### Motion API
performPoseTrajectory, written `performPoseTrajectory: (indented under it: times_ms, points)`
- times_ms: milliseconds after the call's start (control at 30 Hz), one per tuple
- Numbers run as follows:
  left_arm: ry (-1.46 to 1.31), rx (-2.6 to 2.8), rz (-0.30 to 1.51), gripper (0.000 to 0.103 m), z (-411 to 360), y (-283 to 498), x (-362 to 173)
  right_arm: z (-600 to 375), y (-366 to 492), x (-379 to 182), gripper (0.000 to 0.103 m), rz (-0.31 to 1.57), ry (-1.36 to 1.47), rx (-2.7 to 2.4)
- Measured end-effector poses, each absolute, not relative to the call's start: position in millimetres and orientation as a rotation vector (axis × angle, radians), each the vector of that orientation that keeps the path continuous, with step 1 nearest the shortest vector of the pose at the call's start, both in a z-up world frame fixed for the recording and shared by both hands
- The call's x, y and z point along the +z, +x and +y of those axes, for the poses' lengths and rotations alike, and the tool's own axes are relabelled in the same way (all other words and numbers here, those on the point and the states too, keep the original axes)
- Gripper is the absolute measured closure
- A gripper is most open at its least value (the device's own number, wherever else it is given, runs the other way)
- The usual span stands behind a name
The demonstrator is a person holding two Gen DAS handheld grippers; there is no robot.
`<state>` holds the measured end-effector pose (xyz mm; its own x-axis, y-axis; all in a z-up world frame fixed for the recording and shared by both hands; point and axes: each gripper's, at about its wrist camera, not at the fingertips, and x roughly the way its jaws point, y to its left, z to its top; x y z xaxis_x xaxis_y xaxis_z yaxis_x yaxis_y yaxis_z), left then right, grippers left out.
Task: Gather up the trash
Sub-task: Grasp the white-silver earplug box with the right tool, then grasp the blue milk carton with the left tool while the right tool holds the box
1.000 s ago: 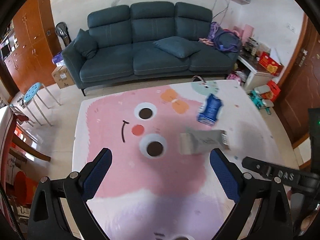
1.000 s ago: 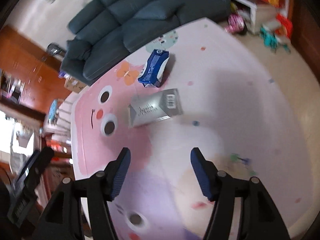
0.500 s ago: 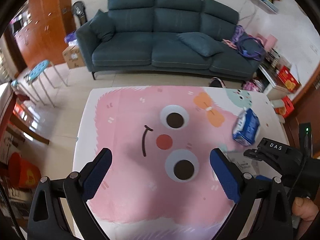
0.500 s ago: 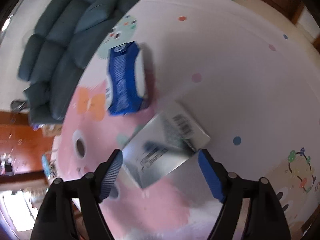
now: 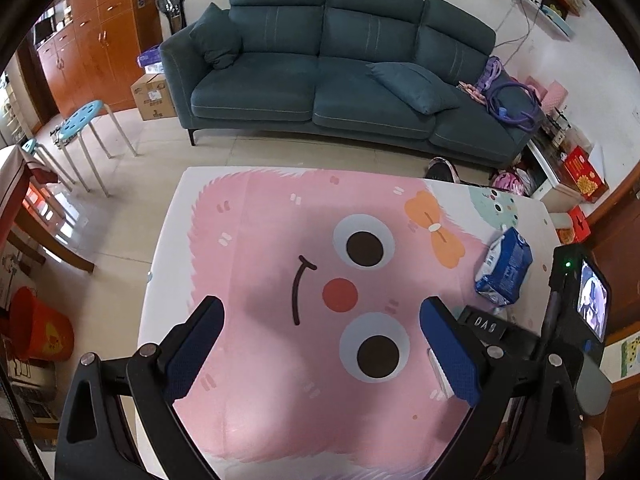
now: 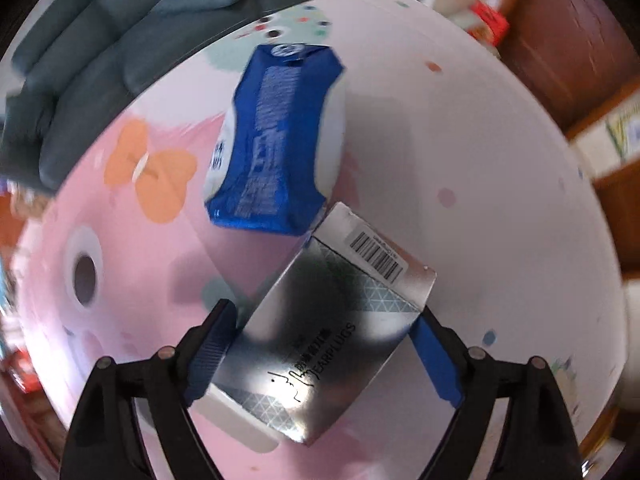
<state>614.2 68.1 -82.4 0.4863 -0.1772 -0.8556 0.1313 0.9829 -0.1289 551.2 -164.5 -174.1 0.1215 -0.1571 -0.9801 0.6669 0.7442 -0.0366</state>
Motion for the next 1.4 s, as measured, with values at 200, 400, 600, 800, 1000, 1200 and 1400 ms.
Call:
performPoseTrajectory:
  times_ms: [200, 400, 600, 800, 1000, 1200, 1400]
  points:
    - [-0.016, -0.242, 1.054, 0.006, 47, 614, -83, -177, 520, -170, 0.019, 1.316, 0.431, -0.565]
    - [0.032, -0.337, 1.067, 0.006, 9, 619, -84, -206, 492, -165, 0.023, 1.284, 0.404, -0.53]
    - [0.127, -0.477, 1.126, 0.006, -54, 629, -94, -243, 493, -165, 0.027, 1.248, 0.397, -0.535]
    - [0.265, -0.581, 1.127, 0.006, -121, 639, -104, -266, 493, -168, 0.029, 1.233, 0.38, -0.467]
    - [0.381, -0.609, 1.15, 0.006, -175, 652, -121, -283, 481, -165, 0.03, 1.217, 0.399, -0.432]
    - [0.487, -0.599, 1.191, 0.006, -209, 662, -142, -291, 476, -164, 0.03, 1.208, 0.429, -0.409]
    - [0.438, -0.58, 1.252, 0.04, -210, 667, -152, -295, 467, -164, 0.03, 1.196, 0.468, -0.38]
